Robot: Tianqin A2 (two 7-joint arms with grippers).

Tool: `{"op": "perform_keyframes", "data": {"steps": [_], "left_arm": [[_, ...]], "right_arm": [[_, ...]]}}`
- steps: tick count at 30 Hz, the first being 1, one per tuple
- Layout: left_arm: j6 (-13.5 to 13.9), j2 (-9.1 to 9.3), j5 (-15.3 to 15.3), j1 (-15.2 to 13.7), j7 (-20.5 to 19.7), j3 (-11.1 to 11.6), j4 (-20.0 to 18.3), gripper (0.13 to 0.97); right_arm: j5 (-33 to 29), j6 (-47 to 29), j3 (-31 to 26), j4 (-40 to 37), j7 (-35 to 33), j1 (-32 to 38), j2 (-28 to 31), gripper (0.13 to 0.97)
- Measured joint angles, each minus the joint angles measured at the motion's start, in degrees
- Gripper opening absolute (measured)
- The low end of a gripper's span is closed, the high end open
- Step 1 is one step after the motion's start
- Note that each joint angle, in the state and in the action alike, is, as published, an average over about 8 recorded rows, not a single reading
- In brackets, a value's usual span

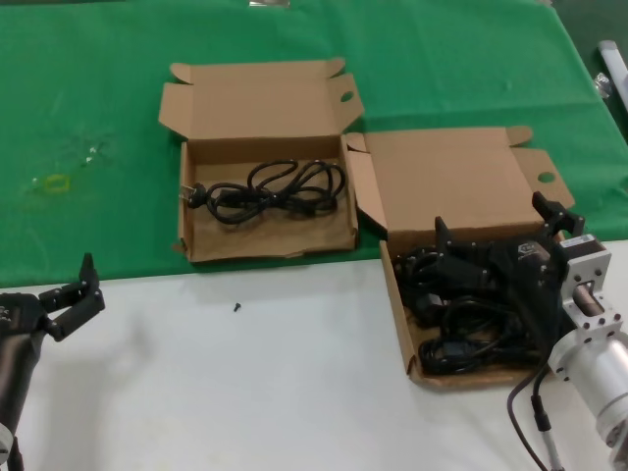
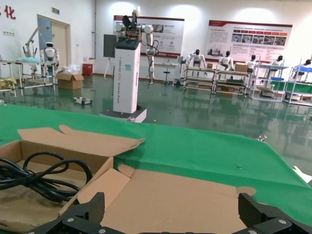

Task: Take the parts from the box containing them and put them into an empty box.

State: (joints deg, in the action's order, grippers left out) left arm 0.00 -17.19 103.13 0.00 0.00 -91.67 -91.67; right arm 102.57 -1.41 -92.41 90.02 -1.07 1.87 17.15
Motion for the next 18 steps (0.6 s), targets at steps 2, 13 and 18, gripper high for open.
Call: {"op": "perform_keyframes", "data": {"steps": [2, 13, 18], "left_arm": [[0.0, 0.0, 0.0, 0.0, 0.0, 0.0, 0.0, 0.966], [0.0, 0.0, 0.0, 0.0, 0.0, 0.0, 0.0, 0.966], [0.0, 0.0, 0.0, 0.0, 0.0, 0.0, 0.0, 0.966]], "right_arm": [[0.0, 0.0, 0.0, 0.0, 0.0, 0.0, 0.0, 0.966], [0.0, 0.0, 0.0, 0.0, 0.0, 0.0, 0.0, 0.966], [0.0, 0.0, 0.0, 0.0, 0.0, 0.0, 0.0, 0.966]]}}
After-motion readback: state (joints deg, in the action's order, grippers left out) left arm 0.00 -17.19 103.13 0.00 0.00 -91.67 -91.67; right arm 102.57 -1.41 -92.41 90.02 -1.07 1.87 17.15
